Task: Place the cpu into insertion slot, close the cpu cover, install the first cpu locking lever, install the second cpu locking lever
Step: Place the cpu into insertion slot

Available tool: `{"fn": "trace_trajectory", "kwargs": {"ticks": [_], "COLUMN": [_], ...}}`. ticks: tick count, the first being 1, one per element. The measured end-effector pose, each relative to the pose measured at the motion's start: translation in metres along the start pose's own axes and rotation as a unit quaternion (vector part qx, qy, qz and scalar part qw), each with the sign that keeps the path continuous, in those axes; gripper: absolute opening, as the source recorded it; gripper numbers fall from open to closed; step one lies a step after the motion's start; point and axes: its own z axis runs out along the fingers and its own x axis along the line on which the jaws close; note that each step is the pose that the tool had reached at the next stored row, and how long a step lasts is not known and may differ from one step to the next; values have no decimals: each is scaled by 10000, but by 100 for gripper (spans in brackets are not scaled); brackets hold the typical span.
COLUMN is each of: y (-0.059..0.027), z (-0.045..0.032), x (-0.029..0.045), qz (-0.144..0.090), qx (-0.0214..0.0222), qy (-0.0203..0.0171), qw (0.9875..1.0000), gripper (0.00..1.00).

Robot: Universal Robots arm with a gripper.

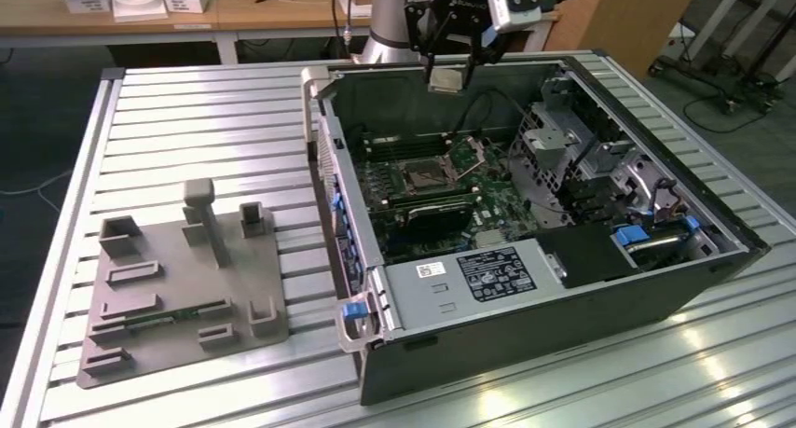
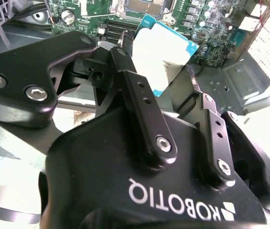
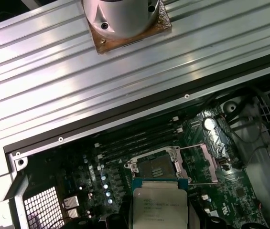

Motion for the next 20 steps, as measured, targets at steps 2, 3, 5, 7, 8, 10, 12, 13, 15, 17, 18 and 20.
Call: {"fn": "trace_trajectory", "kwargs": {"ticks": [2, 3, 5, 7, 8, 10, 12, 13, 15, 17, 18, 20], "y": [0, 0, 0, 0, 0, 0, 0, 0, 0, 0, 0, 0], "z": [0, 0, 0, 1, 1, 1, 1, 1, 1, 2, 2, 2], "x": [0, 0, 0, 0, 0, 0, 0, 0, 0, 0, 0, 0], "qz": [33, 49, 83, 117, 134, 168, 210, 229, 267, 298, 314, 347], "qx": [-1, -1, -2, -3, -3, -3, -4, -5, -5, -6, -6, -7], "qy": [-3, -4, -7, -10, -12, -15, -19, -20, -24, -27, -28, -31], "qw": [10000, 10000, 10000, 9999, 9999, 9999, 9998, 9997, 9996, 9996, 9995, 9994], "gripper": [54, 54, 54, 54, 54, 54, 54, 54, 54, 54, 54, 54]}}
